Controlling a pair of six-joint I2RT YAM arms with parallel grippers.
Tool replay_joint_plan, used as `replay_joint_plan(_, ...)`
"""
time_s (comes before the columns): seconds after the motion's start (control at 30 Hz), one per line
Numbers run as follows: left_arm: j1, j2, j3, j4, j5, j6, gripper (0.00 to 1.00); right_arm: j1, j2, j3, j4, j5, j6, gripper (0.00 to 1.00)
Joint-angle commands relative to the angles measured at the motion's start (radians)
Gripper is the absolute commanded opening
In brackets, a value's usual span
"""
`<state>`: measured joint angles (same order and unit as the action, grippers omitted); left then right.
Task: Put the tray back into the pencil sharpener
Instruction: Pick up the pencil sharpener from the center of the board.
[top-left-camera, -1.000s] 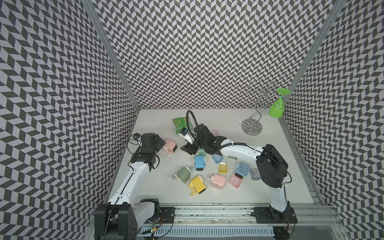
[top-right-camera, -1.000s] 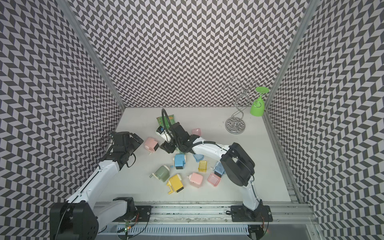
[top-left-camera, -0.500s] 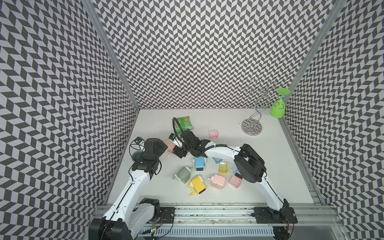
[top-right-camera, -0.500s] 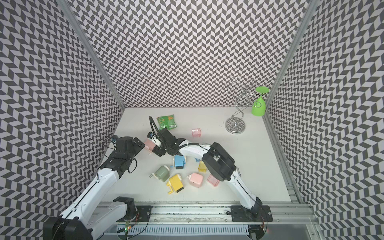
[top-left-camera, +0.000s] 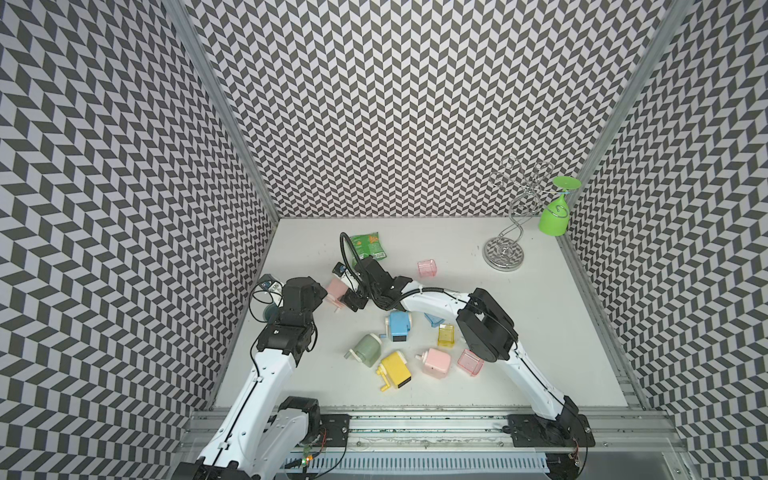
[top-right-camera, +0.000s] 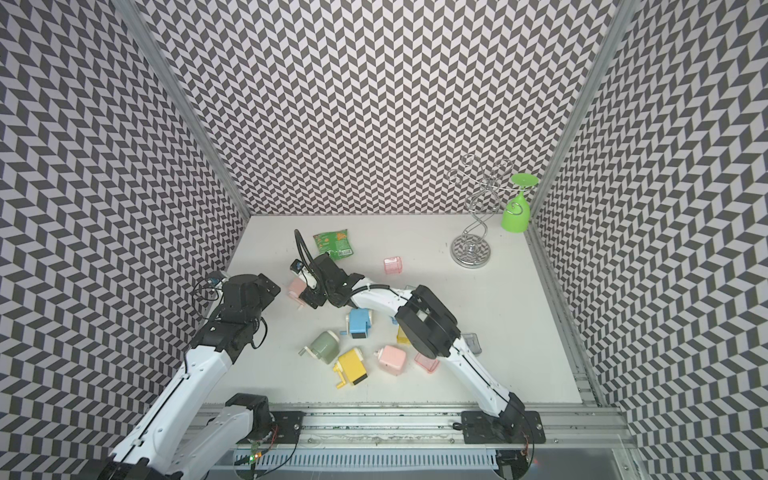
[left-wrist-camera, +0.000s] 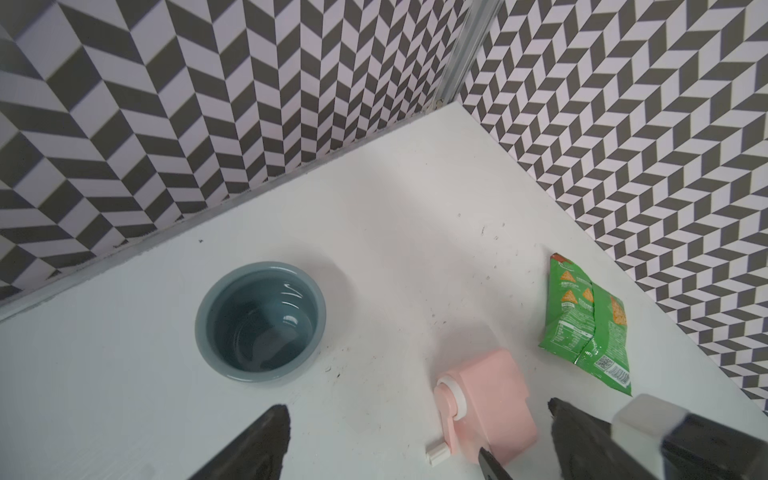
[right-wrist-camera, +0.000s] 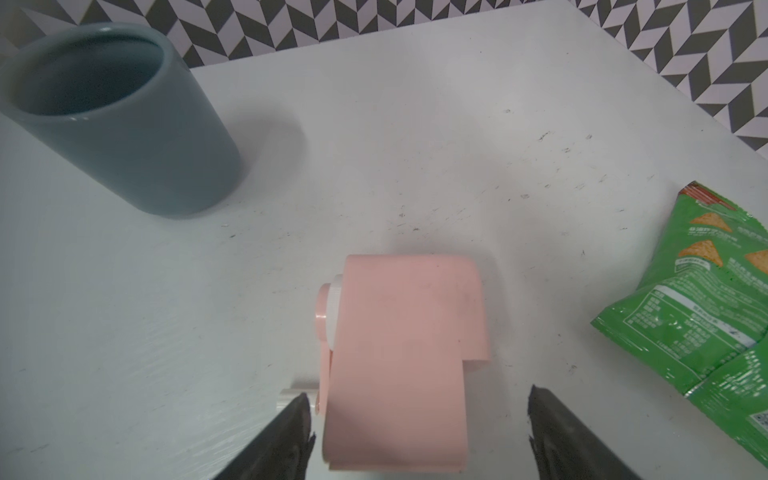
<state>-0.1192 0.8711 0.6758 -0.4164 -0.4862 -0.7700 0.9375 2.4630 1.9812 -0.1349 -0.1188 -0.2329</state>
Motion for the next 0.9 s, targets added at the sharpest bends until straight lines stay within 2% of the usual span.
replay_joint_plan(0.0, 0.001, -0.023, 0.046, 0.022, -0.040, 0.056, 0.99, 0.001, 0.035, 0.029, 0.018, -0.001, 0.007, 0.80)
replay_joint_plan(0.2, 0.001, -0.025, 0.057, 0.020, -0.043, 0.074, 1.00, 0.001, 0.056, 0.035, 0.034, -0.023, 0.024, 0.73)
replay_joint_plan(0.57, 0.004, -0.036, 0.065, 0.020, -0.050, 0.089, 1.00, 0.001, 0.044, 0.036, 0.040, -0.068, 0.011, 0.45)
replay_joint_plan(0.87, 0.003, -0.074, 0.095, -0.009, -0.037, 0.165, 0.99, 0.001, -0.079, -0.013, 0.095, -0.110, 0.010, 0.33)
